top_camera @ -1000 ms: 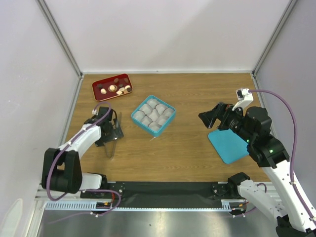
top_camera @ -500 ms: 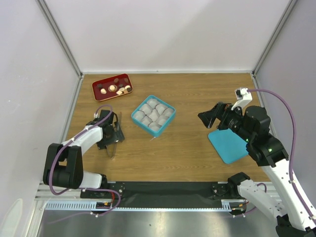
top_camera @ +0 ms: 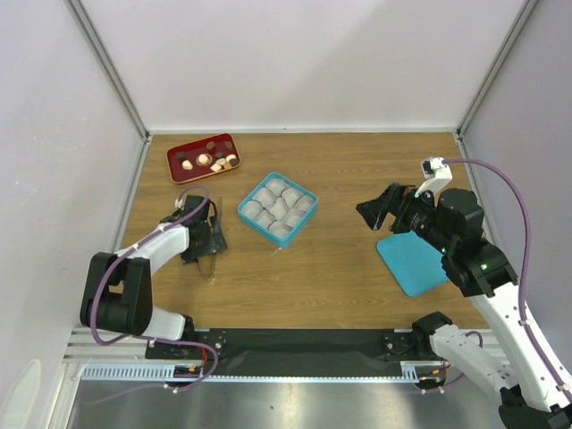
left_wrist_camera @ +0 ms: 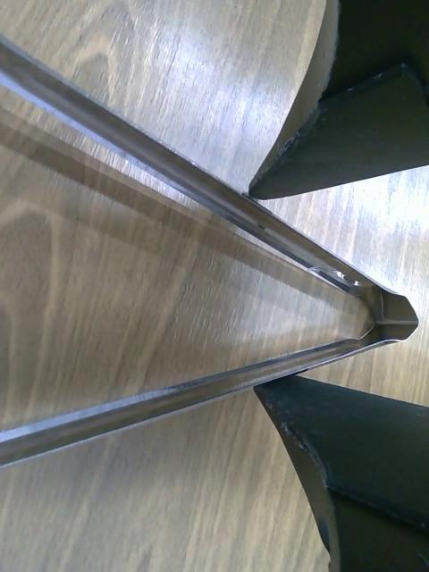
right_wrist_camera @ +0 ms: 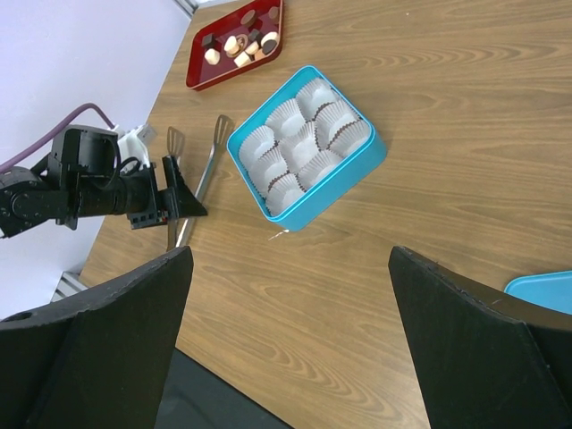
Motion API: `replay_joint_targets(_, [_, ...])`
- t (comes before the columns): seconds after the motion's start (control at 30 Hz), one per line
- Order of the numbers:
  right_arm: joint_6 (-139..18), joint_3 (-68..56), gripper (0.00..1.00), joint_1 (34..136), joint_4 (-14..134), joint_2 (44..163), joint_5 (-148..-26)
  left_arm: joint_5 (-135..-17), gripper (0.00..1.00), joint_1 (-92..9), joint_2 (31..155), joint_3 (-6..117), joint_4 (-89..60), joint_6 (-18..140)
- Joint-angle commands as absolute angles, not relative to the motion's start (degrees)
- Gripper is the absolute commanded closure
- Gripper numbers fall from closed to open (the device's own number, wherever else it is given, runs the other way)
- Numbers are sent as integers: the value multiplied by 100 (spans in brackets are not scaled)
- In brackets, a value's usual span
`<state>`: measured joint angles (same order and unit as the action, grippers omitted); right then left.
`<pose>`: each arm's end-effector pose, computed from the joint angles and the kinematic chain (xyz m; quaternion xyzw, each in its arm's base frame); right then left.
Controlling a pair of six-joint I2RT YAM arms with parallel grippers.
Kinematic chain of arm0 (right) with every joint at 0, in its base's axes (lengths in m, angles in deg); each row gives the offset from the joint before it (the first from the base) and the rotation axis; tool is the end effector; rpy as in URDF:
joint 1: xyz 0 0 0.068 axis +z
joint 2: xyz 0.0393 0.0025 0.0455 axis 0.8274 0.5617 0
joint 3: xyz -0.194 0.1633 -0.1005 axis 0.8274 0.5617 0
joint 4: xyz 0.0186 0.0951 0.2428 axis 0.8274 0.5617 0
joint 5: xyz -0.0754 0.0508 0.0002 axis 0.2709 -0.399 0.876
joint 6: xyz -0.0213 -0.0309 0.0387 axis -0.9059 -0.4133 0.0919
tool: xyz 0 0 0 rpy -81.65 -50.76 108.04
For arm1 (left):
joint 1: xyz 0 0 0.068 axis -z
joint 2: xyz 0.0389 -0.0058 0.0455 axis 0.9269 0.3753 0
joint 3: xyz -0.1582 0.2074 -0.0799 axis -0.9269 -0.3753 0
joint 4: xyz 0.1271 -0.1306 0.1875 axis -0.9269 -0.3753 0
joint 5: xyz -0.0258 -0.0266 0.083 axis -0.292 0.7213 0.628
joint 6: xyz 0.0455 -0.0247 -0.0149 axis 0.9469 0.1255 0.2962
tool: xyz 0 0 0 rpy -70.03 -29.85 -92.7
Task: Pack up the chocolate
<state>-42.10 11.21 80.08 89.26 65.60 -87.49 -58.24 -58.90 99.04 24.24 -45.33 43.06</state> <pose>0.1383 0.0681 0.3880 -0.0382 0.7910 0.3076 0.5275 0.2427 -0.0328 0.1590 -0.1882 0.9619 0.0161 0.1978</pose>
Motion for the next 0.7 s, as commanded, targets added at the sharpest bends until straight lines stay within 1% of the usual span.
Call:
replay_joint_targets(0.0, [-4281, 1111, 0, 7991, 8690, 6492, -8737, -5990, 15, -5759, 9812, 2413, -4163, 4263])
replay_joint_targets(0.03, [-4281, 1111, 0, 8000, 8699, 6483, -8737, -5955, 13, -5759, 9759, 2422, -4128, 4307])
replay_joint_targets(0.07, [-4281, 1103, 0, 8000, 8708, 6475, -8754, -5841, 8, -5759, 9733, 2492, -4127, 4368])
replay_joint_targets(0.1, [-4273, 1094, 0, 7991, 8708, 6466, -8789, -5770, 7, -5768, 9793, 2536, -4119, 4482])
replay_joint_targets(0.3, [-4264, 1085, 0, 7991, 8699, 6422, -8851, -5638, 5, -5794, 10286, 2984, -4233, 4641])
replay_joint_targets(0.53, [-4352, 1102, 0, 8000, 8831, 6255, -8790, -5708, 5, -5803, 10295, 2827, -4040, 4852])
replay_joint_targets(0.67, [-4378, 1129, 0, 8044, 8831, 6246, -8790, -5822, 4, -5864, 10312, 2625, -3829, 4791])
